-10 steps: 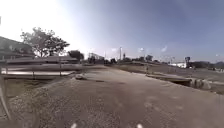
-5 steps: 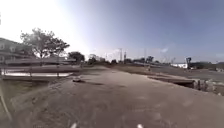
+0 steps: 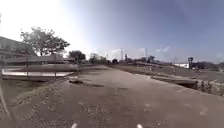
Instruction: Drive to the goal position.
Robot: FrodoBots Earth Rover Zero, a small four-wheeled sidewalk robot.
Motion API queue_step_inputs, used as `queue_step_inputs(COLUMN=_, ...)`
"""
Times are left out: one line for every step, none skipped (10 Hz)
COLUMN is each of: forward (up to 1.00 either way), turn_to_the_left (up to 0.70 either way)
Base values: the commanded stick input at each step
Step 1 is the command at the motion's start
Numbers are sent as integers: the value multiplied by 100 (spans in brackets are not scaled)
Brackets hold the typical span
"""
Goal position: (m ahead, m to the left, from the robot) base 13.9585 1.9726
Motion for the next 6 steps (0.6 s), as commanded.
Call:
queue_step_inputs(forward=70, turn_to_the_left=0)
queue_step_inputs(forward=70, turn_to_the_left=0)
queue_step_inputs(forward=70, turn_to_the_left=0)
queue_step_inputs(forward=70, turn_to_the_left=0)
queue_step_inputs(forward=70, turn_to_the_left=0)
queue_step_inputs(forward=70, turn_to_the_left=0)
